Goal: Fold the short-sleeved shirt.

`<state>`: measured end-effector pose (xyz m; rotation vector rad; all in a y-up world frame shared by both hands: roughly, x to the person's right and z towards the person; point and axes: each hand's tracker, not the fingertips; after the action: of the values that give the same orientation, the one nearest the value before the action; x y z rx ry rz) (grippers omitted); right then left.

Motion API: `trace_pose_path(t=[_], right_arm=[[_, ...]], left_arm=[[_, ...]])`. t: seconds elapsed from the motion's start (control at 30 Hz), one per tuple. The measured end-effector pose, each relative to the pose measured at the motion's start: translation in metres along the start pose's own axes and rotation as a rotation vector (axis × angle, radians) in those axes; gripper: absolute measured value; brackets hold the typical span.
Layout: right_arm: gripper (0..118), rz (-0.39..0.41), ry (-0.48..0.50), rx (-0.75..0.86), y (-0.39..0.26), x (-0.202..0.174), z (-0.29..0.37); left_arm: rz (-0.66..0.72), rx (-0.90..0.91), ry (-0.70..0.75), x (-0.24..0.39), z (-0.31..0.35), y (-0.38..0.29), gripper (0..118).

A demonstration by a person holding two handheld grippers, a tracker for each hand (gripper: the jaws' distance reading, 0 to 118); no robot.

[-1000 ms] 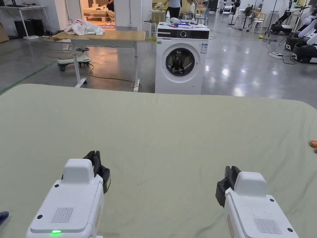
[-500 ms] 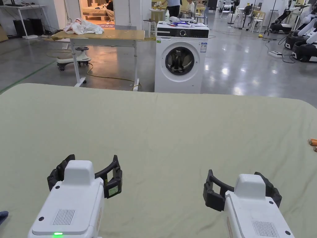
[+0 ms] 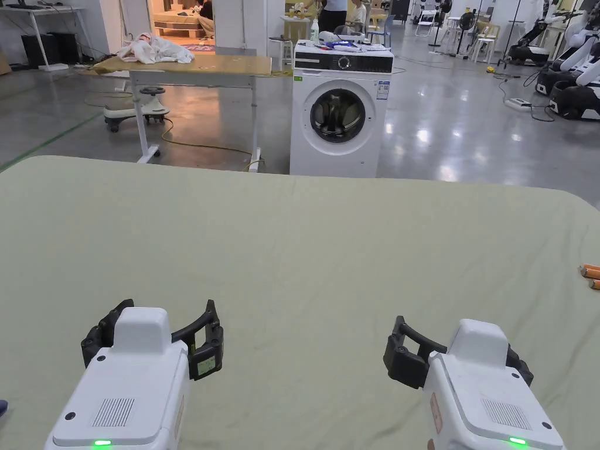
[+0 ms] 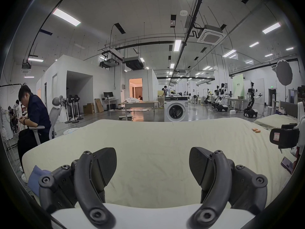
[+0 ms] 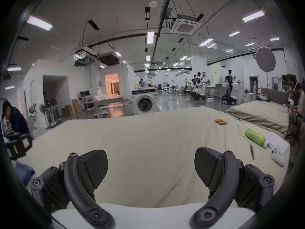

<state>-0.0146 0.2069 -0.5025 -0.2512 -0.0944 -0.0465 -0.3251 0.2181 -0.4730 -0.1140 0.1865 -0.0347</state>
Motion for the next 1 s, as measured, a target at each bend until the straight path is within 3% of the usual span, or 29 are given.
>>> trace_pose_path(t=[0.1, 0.27, 0.57, 0.87, 1.0], right_arm=[[108, -0.005, -0.038, -0.022, -0.001, -0.003, -0.004], [108, -0.057, 0.047, -0.001, 0.0, 0.005, -0.002], [108, -0.073, 0.069, -0.049, 0.017, 0.001, -0.003], [108, -0.024, -0.028, -0.105, 0.024, -0.016, -0.008], [108, -0.065, -0.007, -0.147, 0.027, -0.013, -0.011]], left_arm=[[0.008, -0.004, -0.007, -0.001, 0.0, -0.001, 92], [0.036, 0.002, -0.014, -0.005, -0.001, 0.0, 92], [0.054, -0.018, 0.021, -0.013, -0.006, 0.003, 92], [0.017, -0.059, 0.053, -0.021, -0.006, -0.005, 92], [0.034, -0.072, 0.055, -0.026, -0.005, -0.005, 92]])
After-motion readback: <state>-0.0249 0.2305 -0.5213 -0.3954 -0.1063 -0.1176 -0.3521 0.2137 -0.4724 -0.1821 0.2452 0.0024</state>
